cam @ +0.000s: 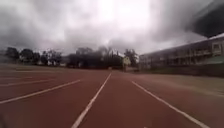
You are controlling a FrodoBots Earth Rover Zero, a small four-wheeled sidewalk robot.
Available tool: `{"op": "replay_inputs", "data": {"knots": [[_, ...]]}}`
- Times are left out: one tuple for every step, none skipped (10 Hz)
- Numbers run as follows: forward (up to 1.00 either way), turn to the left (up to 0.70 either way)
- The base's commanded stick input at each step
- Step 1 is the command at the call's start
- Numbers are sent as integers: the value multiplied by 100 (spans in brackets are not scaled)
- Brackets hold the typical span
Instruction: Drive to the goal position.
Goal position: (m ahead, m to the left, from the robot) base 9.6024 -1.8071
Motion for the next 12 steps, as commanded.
{"op": "replay_inputs", "data": {"knots": [[67, 0], [67, 0], [67, 0], [67, 0], [67, 0], [67, 0], [67, 0], [67, 0], [67, 0], [67, 0], [67, 0], [67, 0]]}}
